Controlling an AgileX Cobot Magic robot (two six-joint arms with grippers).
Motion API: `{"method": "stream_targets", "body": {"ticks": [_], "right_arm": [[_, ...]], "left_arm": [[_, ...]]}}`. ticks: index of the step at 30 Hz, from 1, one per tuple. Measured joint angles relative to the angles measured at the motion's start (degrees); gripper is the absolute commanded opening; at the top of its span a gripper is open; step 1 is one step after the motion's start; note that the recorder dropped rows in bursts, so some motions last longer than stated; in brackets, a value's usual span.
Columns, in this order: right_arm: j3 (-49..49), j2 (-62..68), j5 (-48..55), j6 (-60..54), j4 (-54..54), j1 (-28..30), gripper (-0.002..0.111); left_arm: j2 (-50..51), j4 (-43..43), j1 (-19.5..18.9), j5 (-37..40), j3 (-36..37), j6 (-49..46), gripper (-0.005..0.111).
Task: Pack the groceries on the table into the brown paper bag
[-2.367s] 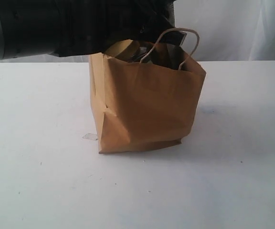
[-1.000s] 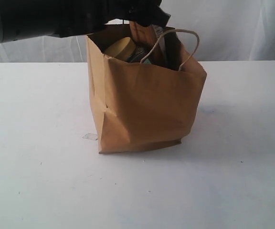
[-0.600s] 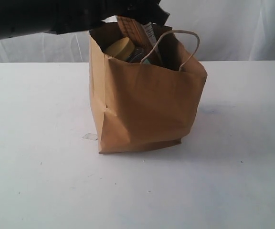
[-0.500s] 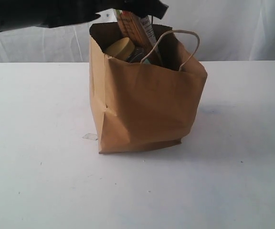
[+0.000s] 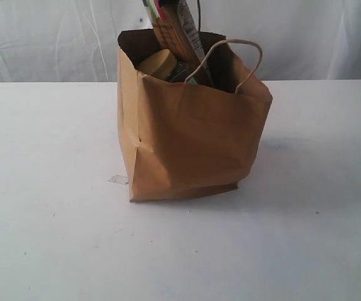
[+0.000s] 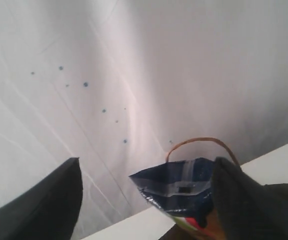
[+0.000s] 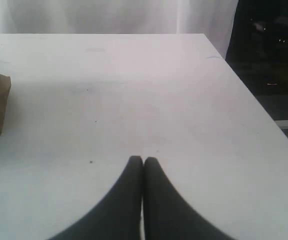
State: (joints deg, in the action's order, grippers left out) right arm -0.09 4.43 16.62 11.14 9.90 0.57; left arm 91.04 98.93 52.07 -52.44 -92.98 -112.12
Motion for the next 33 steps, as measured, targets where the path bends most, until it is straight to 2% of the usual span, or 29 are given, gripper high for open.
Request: {"method": "stream_targets", "body": {"ticks": [4,7,10,13,15,17,20,23,27,30,33], "right_arm": [[0.0,0.0,0.0,0.0,0.0,0.0,0.000],[0.0,0.0,0.0,0.0,0.0,0.0,0.000],[0.0,0.0,0.0,0.0,0.0,0.0,0.000],[0.0,0.0,0.0,0.0,0.0,0.0,0.000],[0.0,0.0,0.0,0.0,0.0,0.0,0.000],[0.0,0.0,0.0,0.0,0.0,0.0,0.000],[0.0,0.0,0.0,0.0,0.0,0.0,0.000],[0.0,0.0,0.0,0.1,0.0,0.0,0.000],[0.0,0.0,0.0,0.1,0.0,0.0,0.000],[0.0,0.0,0.0,0.1,0.0,0.0,0.000],[0.0,0.0,0.0,0.1,0.0,0.0,0.000]], "left_arm": [[-3.3,0.0,1.1,-2.9,0.0,0.0,0.073],[-6.5,0.0,1.1,-4.3,0.0,0.0,0.066],[-10.1,-2.0,1.2,-7.9,0.0,0.0,0.052],[-14.1,-8.5,0.7,-12.6,1.7,0.0,0.026],[-16.5,-11.9,-1.2,-14.8,4.0,0.0,0.003],[-18.2,-13.0,-4.0,-15.4,6.6,0.0,0.000],[-20.4,-13.6,-10.5,-13.6,11.2,0.0,0.000],[-21.5,-13.6,-19.2,-7.1,16.2,0.0,0.000],[-22.3,-13.0,-34.3,11.2,23.0,0.0,0.000],[-22.3,-9.0,-45.1,26.1,28.4,0.5,0.000],[-22.6,-4.8,-54.6,38.8,34.0,9.7,0.000]]}}
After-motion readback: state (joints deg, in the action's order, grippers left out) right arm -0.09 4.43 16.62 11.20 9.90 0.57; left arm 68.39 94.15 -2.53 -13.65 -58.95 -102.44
